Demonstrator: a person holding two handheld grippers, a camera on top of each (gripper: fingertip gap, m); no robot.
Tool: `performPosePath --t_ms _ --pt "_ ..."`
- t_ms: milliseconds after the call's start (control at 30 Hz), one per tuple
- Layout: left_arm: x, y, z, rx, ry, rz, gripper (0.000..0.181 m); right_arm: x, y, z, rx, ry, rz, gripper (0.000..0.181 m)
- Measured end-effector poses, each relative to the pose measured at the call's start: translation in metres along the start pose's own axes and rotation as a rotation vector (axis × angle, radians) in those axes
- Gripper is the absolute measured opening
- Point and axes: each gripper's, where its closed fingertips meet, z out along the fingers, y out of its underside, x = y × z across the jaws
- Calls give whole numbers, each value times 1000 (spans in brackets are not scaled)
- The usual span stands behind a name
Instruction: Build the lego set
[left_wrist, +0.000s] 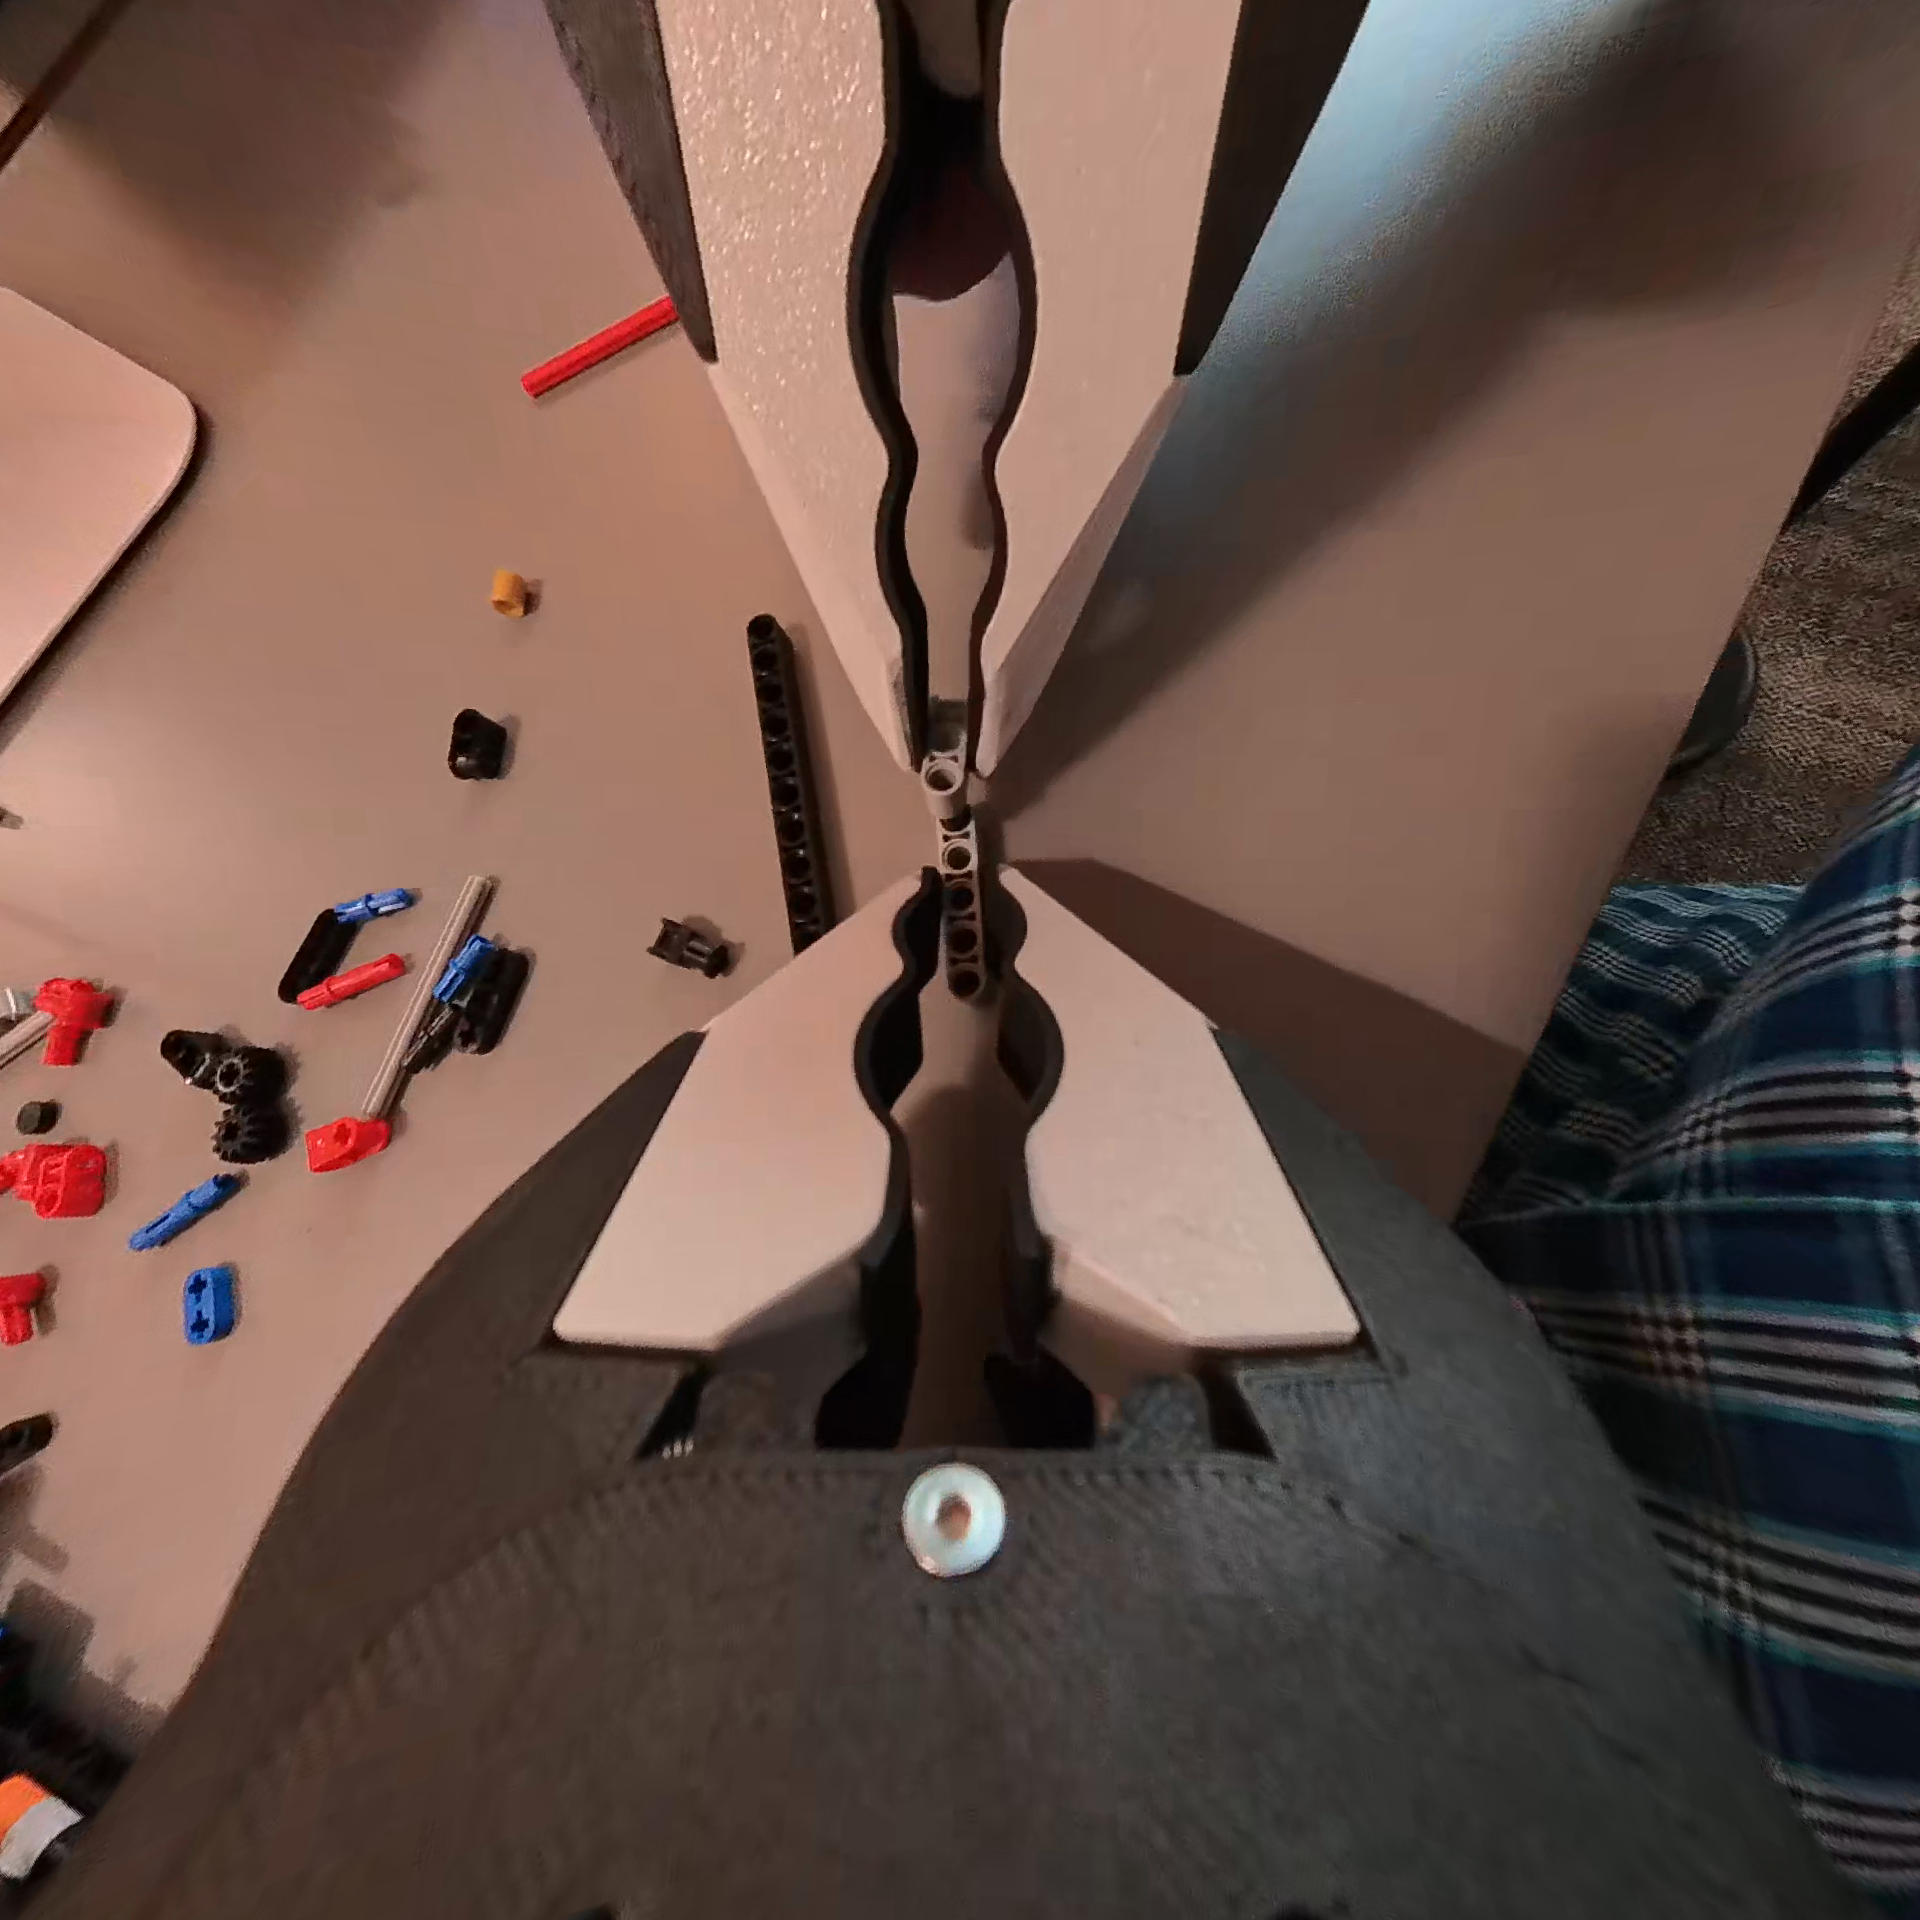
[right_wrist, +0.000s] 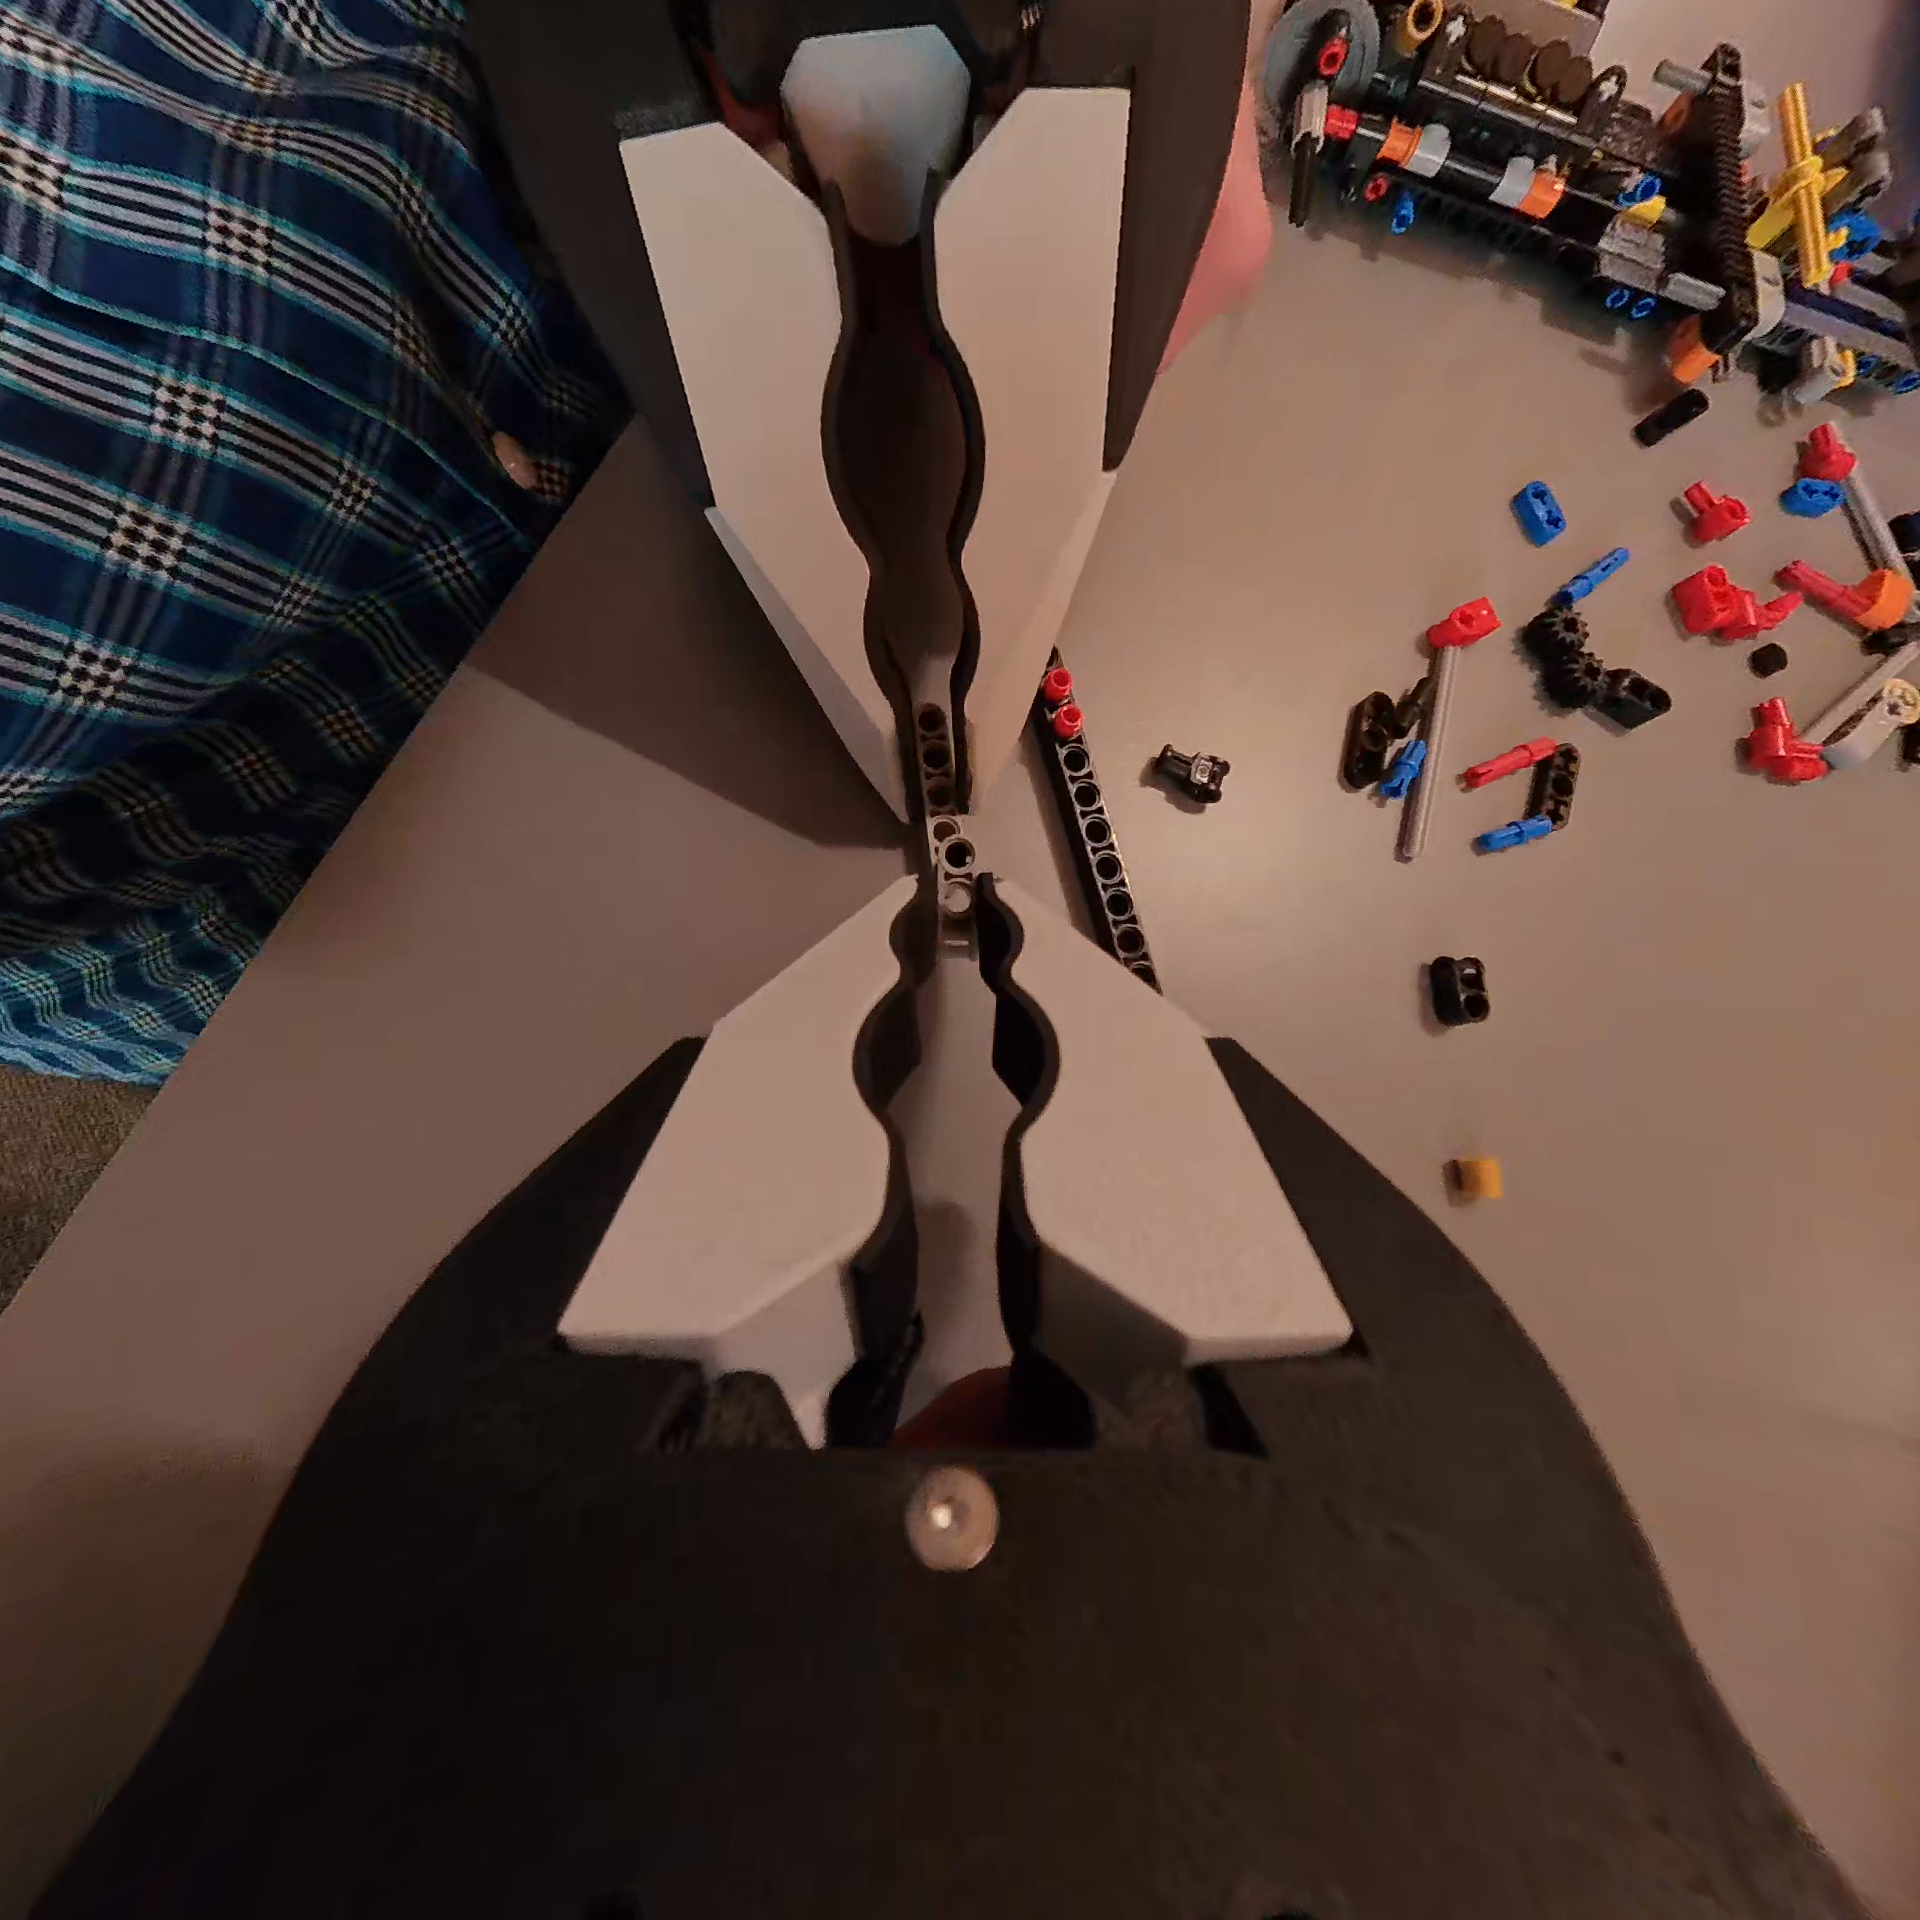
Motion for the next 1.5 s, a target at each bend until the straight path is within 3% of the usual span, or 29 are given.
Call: performPosePath --t_ms 33,467,700,1200,1500 --pt "0 0 0 2 4 -4 6 0 0 0 -15 -6 -5 5" --pt "1 0 0 11 35 0 5 0 4 1 -282 -227 -129 5" --pt "1 0 0 11 41 0 5 -1 5 1 -390 -248 -201 5" --pt "1 -1 0 14 38 7 6 -2 1 4 -173 -119 -60 5" --pt "2 -1 1 13 36 10 6 -2 1 4 -275 -137 -106 5"
